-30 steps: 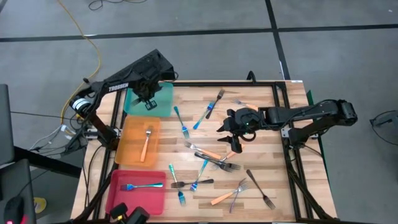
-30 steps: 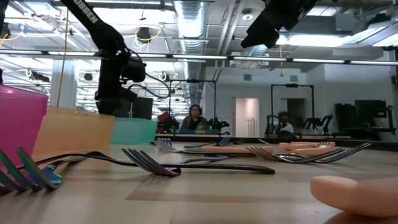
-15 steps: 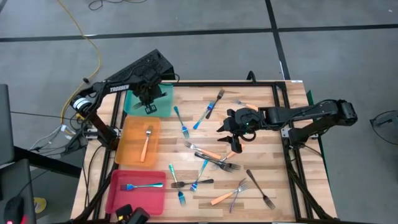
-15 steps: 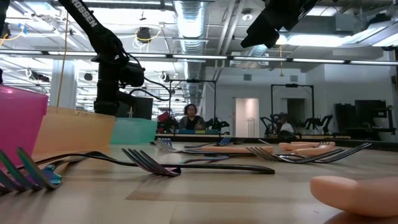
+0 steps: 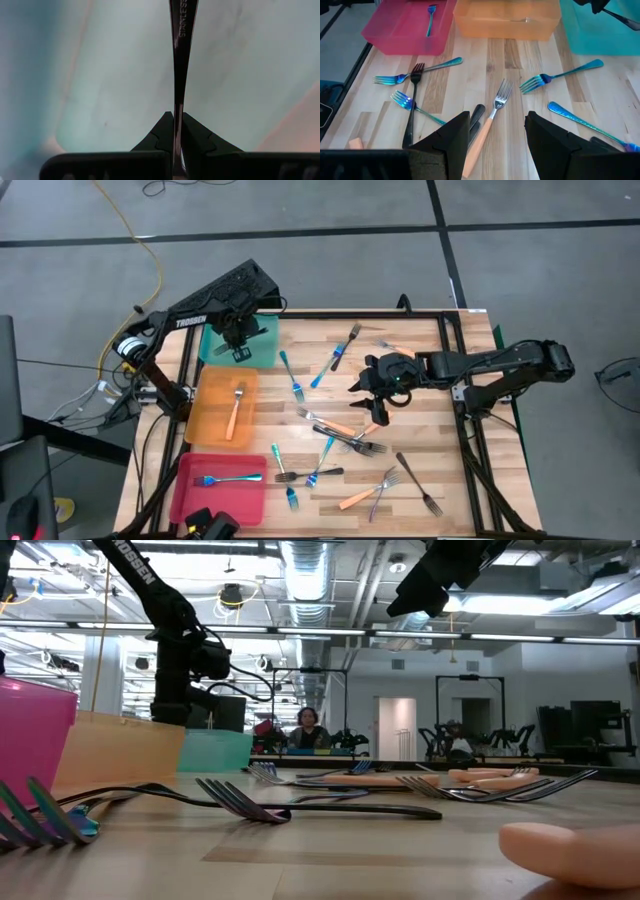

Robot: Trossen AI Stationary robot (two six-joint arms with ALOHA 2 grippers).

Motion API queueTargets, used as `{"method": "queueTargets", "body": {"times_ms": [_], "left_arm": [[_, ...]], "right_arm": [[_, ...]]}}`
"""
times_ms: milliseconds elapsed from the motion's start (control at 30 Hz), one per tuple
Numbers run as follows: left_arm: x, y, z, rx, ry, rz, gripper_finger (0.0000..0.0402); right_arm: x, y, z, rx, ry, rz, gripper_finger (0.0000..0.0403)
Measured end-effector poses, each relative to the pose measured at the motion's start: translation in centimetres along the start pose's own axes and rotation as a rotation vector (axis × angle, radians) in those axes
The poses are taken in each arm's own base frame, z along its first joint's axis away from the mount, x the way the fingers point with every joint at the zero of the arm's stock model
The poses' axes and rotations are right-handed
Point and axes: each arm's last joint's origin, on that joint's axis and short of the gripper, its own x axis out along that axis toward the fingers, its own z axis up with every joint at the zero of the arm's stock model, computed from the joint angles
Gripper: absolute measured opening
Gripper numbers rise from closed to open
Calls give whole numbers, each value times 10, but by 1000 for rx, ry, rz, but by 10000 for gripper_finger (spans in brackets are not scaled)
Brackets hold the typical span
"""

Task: Sort silverware by color (type)
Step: Put the black fork into the blue bin

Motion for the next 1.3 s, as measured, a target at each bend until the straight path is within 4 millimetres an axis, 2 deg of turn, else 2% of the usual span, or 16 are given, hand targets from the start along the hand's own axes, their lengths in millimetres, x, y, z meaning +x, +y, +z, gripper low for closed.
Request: {"method": "queueTargets", "body": {"times_ms": [533,633,767,1033,1300], "left_arm": [[1,3,0,-6,15,25,0],[6,3,3,-13,18,0,0],[23,0,6,-2,84,-28,0],[20,5,12,-50,50,-19,1],[18,5,15,-59,41,-17,49]], "right_arm": [[0,0,2,-12,-20,1,210],[0,0,2,-16,-22,1,210],[0,0,2,-23,-22,1,210],[0,0,2,-26,-22,1,210],[0,1,2,-28,-21,3,210]]}}
